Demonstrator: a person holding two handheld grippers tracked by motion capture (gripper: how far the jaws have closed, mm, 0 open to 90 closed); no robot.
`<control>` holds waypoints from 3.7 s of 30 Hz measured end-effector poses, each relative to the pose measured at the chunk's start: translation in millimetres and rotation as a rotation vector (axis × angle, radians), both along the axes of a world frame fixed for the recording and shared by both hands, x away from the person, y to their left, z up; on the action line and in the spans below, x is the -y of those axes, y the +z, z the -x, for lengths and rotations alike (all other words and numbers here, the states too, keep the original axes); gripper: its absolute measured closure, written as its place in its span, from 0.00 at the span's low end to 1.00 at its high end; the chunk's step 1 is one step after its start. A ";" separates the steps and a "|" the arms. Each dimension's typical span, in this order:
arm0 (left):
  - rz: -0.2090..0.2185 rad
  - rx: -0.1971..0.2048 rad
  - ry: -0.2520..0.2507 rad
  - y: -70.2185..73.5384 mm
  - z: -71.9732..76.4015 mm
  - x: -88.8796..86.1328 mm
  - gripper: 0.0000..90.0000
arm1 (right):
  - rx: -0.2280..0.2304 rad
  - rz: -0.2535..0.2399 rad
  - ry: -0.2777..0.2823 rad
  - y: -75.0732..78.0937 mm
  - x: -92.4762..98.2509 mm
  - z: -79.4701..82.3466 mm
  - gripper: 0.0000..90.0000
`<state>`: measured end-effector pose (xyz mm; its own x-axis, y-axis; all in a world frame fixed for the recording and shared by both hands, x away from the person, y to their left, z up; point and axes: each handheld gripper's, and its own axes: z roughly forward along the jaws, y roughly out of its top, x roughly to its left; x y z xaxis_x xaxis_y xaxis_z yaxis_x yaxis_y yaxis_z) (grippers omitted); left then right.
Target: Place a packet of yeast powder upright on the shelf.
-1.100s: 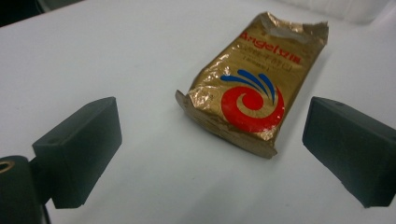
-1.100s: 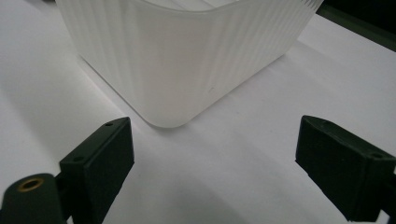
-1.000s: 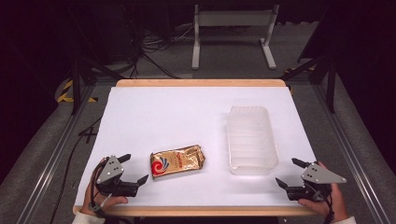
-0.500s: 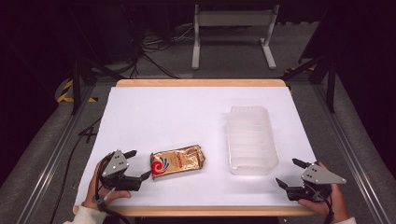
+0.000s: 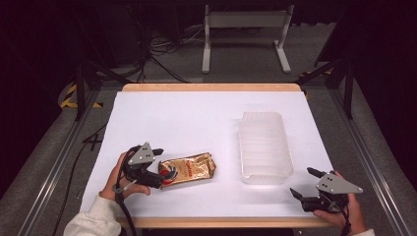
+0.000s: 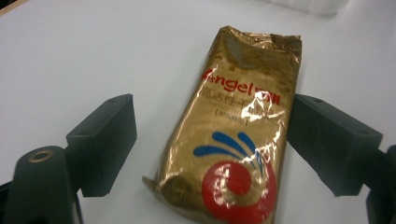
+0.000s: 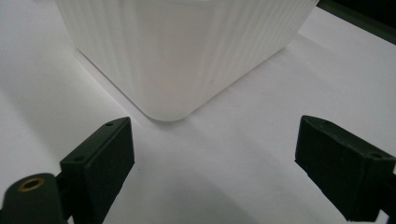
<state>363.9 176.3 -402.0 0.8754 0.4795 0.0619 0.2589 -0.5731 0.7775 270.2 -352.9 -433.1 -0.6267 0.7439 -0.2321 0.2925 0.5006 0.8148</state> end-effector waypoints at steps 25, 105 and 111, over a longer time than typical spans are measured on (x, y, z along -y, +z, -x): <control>-0.226 -0.108 -0.199 -11.3 -60.7 115.5 0.26 | -0.014 0.001 0.000 -2.0 2.5 2.0 0.14; 0.250 0.118 0.018 80.2 -25.7 76.4 0.94 | -0.007 0.017 -0.007 -1.5 1.9 1.6 0.14; 0.288 0.135 0.015 82.7 -27.0 86.3 0.94 | -0.008 0.014 -0.006 -1.1 1.8 1.9 0.14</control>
